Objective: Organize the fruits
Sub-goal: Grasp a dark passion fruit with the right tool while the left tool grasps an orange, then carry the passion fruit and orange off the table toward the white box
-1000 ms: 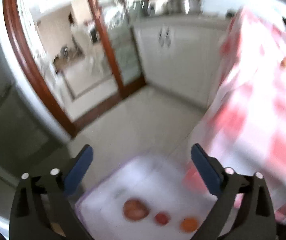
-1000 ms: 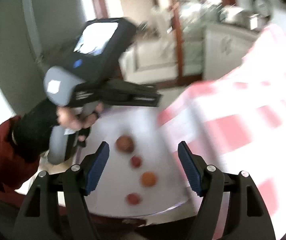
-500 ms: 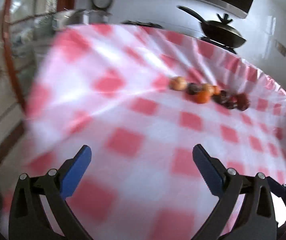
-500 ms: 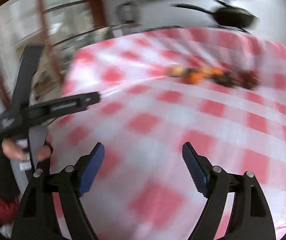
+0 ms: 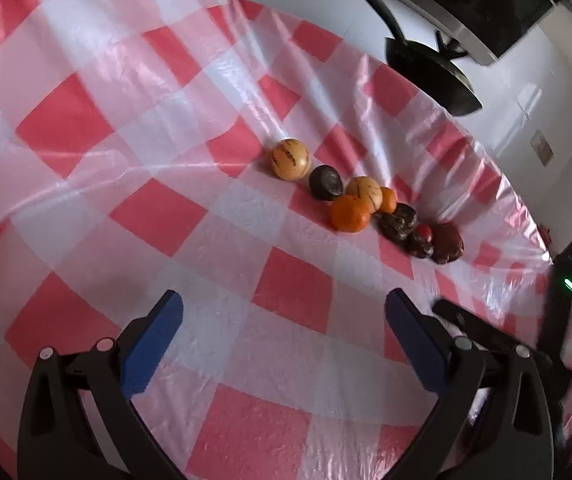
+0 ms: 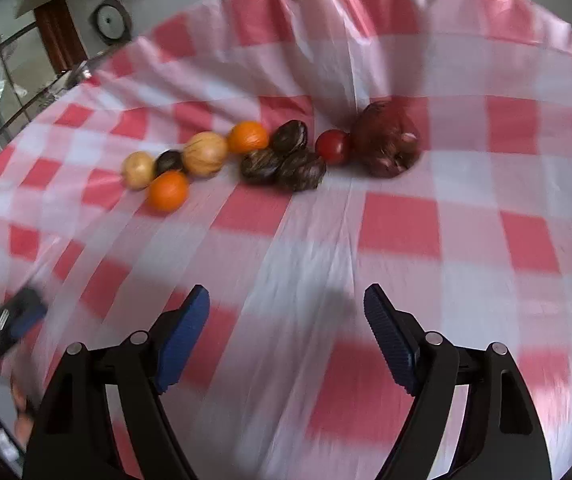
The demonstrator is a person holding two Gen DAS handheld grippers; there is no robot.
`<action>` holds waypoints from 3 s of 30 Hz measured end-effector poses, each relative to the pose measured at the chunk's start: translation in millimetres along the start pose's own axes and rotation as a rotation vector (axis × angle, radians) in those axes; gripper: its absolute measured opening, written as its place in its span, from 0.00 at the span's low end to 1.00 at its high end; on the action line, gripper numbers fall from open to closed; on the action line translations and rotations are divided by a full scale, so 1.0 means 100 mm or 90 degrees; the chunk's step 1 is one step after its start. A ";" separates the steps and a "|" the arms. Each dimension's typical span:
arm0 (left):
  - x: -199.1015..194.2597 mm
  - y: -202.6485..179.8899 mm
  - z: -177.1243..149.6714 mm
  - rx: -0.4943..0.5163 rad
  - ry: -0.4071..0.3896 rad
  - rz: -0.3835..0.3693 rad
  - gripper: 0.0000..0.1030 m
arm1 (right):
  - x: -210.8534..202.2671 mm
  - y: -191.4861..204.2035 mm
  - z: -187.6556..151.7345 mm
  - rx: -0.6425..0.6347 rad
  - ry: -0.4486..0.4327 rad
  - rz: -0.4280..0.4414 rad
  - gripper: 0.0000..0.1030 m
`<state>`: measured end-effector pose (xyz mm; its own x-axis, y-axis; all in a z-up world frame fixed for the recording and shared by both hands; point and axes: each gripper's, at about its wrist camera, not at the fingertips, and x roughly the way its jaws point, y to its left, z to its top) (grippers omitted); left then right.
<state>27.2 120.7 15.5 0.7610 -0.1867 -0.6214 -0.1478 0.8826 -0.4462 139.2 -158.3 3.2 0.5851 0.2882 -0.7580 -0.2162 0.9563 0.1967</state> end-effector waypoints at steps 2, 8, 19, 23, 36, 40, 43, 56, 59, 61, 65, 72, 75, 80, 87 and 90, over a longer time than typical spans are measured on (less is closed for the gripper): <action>-0.03 0.04 0.01 -0.014 -0.006 -0.004 0.98 | 0.17 0.02 0.16 -0.019 0.017 -0.013 0.70; -0.06 0.03 0.01 -0.013 -0.021 0.002 0.98 | 0.49 0.09 0.55 -0.055 0.019 -0.031 0.61; -0.07 0.05 0.02 -0.015 -0.019 0.004 0.98 | 0.07 0.03 0.13 0.004 -0.019 0.040 0.37; -0.07 0.04 0.01 -0.014 -0.016 0.006 0.98 | -0.15 -0.07 -0.12 0.067 -0.042 0.048 0.37; 0.30 -0.29 0.09 0.029 0.064 0.039 0.98 | -0.36 -0.44 -0.18 0.196 -0.109 0.124 0.37; 0.67 -0.67 0.25 0.074 0.071 0.064 0.98 | -0.37 -0.45 -0.18 0.196 -0.110 0.130 0.37; 0.99 -0.91 0.38 0.117 0.071 0.110 0.98 | -0.35 -0.45 -0.18 0.196 -0.109 0.132 0.37; 0.69 -1.06 0.16 0.186 0.021 0.139 0.39 | -0.34 -0.43 -0.19 0.196 -0.106 0.130 0.37; 0.24 -0.77 0.00 0.125 -0.009 0.117 0.39 | -0.34 -0.43 -0.18 0.196 -0.106 0.130 0.37; 0.03 -0.62 -0.11 0.098 -0.025 0.116 0.39 | -0.34 -0.43 -0.18 0.196 -0.106 0.130 0.37; -0.20 -0.29 -0.22 0.023 -0.034 0.085 0.39 | -0.34 -0.43 -0.18 0.196 -0.106 0.131 0.37; -0.18 -0.20 -0.16 -0.017 -0.044 0.030 0.39 | -0.34 -0.43 -0.18 0.196 -0.107 0.131 0.37; -0.17 -0.20 -0.16 -0.020 -0.042 0.025 0.39 | -0.34 -0.43 -0.19 0.197 -0.106 0.130 0.37; -0.17 -0.18 -0.16 -0.023 -0.040 0.021 0.39 | -0.32 -0.43 -0.18 0.196 -0.101 0.127 0.37; -0.15 -0.19 -0.15 -0.024 -0.031 0.021 0.40 | -0.30 -0.43 -0.18 0.200 -0.092 0.113 0.37; -0.16 -0.20 -0.17 -0.020 -0.029 0.027 0.40 | -0.30 -0.37 -0.22 0.198 -0.069 0.088 0.37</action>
<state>7.0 99.0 23.6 0.7816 -0.1289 -0.6103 -0.1993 0.8755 -0.4402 111.9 -203.9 5.0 0.6503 0.4032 -0.6438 -0.0605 0.8723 0.4852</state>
